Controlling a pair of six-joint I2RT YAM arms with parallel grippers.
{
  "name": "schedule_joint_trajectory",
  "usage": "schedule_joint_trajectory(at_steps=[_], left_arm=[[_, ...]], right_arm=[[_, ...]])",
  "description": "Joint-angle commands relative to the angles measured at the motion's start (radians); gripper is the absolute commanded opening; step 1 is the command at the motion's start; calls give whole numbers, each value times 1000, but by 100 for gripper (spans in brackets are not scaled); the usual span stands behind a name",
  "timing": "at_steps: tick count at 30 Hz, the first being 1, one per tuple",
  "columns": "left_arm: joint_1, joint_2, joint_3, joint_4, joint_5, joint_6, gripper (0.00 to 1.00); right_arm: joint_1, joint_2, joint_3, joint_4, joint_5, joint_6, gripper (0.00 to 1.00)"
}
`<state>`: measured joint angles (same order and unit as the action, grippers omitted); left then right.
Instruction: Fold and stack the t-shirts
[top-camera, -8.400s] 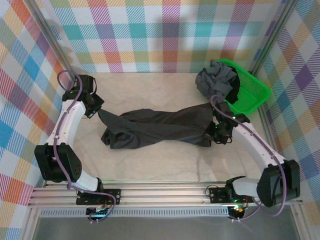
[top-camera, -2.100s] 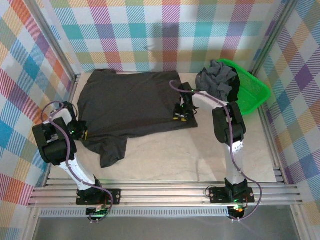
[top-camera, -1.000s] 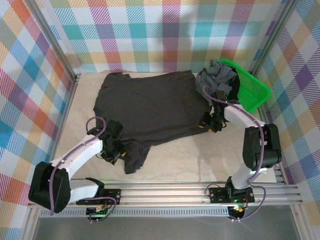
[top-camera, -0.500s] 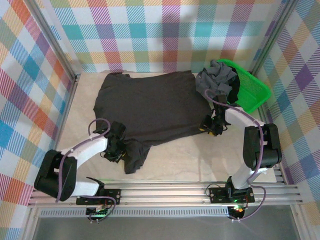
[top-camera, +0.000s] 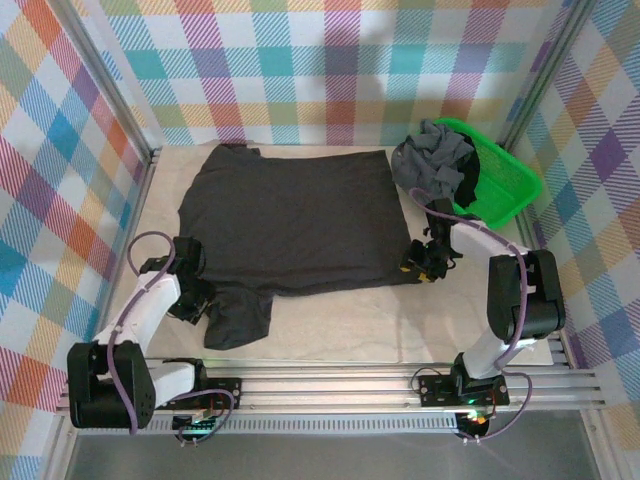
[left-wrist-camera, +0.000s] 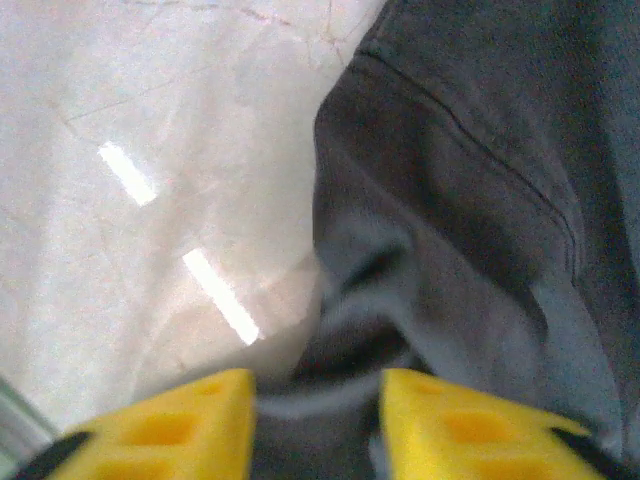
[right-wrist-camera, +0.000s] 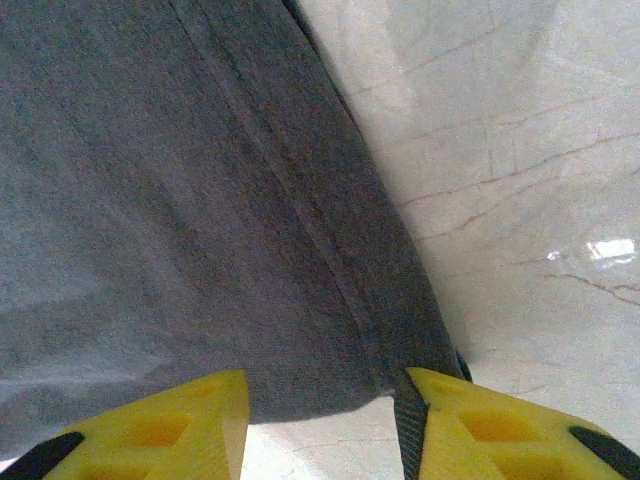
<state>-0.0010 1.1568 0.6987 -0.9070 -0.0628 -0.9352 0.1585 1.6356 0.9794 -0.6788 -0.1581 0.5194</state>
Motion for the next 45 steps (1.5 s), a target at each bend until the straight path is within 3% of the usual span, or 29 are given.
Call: schedule_joint_trajectory(at_steps=[1,5,8,13,17,22,24,25,31,37,45], left_arm=[[8,-96,15,-165,14,32,49],[2,-169,-58,-236,110,-23,49],[-26,-193,-75,-194,147,-41,50],[-61,-67,-131,-131,176,-57,50],[-82,-44,-197,33,175,-103,49],[-112,11,-186,88,194,-134,10],[-123,-13,-146,25,183,-134,0],[-125,-30,-134,-1,184,-138,0],[-128,-168,-96,-154,234,-205,0],[-136,-314,-67,-295,269,-305,0],[-188,-495,25,-501,231,-425,0]], right_arm=[[7,-30,-12,-23,-8,3,44],[7,-37,-31,-24,-20,37,45],[7,-46,-51,-9,-33,58,46],[-3,-28,-59,-5,-40,70,47],[-11,-24,-64,8,-42,80,48],[-22,-2,-71,23,-27,94,48],[-28,12,-64,30,-9,96,46],[-31,19,-60,32,-5,96,46],[-41,80,-36,60,4,92,30],[-26,57,-41,56,8,85,2],[59,-213,-77,-135,80,101,0]])
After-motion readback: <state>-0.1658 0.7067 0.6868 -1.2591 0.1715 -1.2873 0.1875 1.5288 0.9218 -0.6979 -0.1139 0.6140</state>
